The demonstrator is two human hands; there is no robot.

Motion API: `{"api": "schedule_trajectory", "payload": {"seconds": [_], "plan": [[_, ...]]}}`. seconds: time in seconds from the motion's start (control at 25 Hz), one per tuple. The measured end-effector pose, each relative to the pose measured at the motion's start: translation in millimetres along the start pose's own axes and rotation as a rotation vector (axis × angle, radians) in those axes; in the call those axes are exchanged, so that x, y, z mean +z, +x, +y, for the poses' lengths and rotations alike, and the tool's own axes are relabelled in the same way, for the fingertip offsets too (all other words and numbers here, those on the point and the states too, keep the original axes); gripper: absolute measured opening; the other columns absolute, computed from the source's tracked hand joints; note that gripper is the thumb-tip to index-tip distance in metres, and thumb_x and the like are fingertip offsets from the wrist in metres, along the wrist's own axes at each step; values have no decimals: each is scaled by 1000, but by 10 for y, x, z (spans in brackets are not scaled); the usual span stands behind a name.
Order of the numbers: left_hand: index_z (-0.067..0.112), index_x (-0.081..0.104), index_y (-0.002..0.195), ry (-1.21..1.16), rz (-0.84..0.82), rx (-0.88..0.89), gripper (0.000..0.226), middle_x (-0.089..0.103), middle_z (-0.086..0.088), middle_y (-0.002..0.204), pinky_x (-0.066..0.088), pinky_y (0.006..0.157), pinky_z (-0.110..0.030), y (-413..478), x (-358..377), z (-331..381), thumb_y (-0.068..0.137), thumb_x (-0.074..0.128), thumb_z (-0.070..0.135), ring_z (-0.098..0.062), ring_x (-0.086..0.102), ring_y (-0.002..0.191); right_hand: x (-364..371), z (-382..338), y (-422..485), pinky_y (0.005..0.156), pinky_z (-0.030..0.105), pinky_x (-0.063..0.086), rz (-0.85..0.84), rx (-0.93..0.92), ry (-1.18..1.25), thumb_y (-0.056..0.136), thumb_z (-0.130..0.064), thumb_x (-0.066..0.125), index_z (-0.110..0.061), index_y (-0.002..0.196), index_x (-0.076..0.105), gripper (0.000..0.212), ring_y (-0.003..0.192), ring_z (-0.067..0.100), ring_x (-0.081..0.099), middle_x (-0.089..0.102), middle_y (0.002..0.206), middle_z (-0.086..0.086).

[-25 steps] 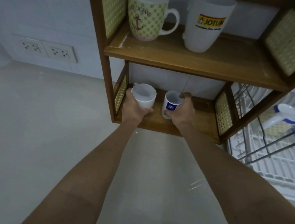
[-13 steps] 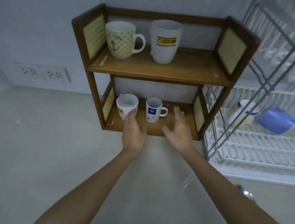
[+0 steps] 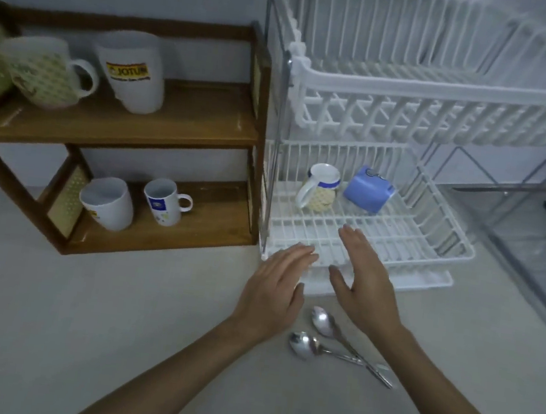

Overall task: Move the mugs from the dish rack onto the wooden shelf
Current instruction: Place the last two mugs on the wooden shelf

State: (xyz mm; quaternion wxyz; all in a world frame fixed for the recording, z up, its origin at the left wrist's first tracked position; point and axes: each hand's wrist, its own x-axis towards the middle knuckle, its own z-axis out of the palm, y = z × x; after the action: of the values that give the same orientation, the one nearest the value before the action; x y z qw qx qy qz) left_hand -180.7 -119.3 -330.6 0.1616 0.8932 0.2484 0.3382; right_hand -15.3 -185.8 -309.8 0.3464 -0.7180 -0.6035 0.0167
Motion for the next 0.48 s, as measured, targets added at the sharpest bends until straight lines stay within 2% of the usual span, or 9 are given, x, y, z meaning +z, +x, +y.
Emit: {"api": "schedule_trajectory", "payload": {"seconds": [0.16,0.28,0.36,0.48], "plan": [[3,39,141,88,-35,-32,62,37,-10,149,21,117,-37,610,343,126,81,57,2,-21,29,141,-226,534,338,109,47,32,-30,27,-125,85,-7,65,3,140,37,63,139,37,30,37,147,21],[0,37,141,220,-78,-61,61,36,-14,150,18,117,-40,1033,537,111,84,56,6,-25,28,141,-328,863,599,106,49,34,-44,4,-150,84,-7,66,6,140,36,65,137,41,32,37,146,24],[0,43,137,357,-115,-56,59,43,-16,145,21,114,-42,1293,649,53,80,57,3,-29,36,137,-352,1051,815,104,49,37,-74,-7,-170,82,-9,66,4,140,37,66,135,40,36,41,144,24],[7,40,139,755,-349,-37,55,37,-12,149,19,114,-47,1688,742,-102,85,47,7,-28,32,139,-321,1258,1215,105,48,35,-185,-9,-307,83,-23,63,-7,145,29,73,139,34,28,32,151,18]]}}
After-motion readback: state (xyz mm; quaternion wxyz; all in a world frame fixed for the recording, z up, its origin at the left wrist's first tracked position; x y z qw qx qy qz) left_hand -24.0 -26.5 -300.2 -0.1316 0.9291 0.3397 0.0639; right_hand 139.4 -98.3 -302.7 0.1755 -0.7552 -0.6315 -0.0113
